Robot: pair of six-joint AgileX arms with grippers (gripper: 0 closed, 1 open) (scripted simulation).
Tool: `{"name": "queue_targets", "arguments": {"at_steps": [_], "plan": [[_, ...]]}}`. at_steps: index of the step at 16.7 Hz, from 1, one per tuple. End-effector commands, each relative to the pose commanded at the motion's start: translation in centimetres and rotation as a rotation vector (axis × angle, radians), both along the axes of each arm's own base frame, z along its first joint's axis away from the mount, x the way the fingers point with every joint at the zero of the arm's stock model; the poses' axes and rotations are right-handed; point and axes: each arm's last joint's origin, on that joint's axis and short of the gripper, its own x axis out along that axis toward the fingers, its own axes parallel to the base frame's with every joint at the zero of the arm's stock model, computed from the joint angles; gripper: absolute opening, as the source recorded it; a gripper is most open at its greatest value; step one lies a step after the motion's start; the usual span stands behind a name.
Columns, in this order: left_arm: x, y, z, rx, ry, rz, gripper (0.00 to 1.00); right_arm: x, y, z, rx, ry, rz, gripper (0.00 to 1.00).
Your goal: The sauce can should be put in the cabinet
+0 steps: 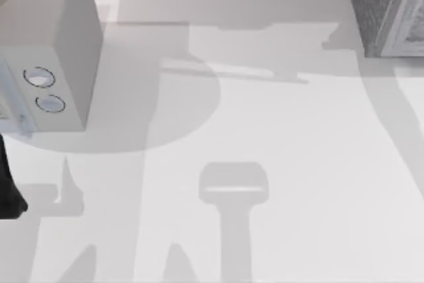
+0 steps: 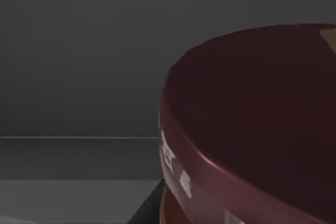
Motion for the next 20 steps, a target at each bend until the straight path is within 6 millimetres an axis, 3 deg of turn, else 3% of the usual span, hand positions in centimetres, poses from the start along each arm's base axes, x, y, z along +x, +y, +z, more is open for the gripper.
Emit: {"name": "queue_targets", "arguments": {"at_steps": [5,20], "plan": [[0.0,0.0,0.0,0.0,0.0,0.0,1.0,3.0,0.2,0.5,0.003,-0.017,0.002,0.0],[0.0,0.0,0.0,0.0,0.0,0.0,1.0,13.5,0.0,-2.0,0.001,0.006,0.001,0.0]]}}
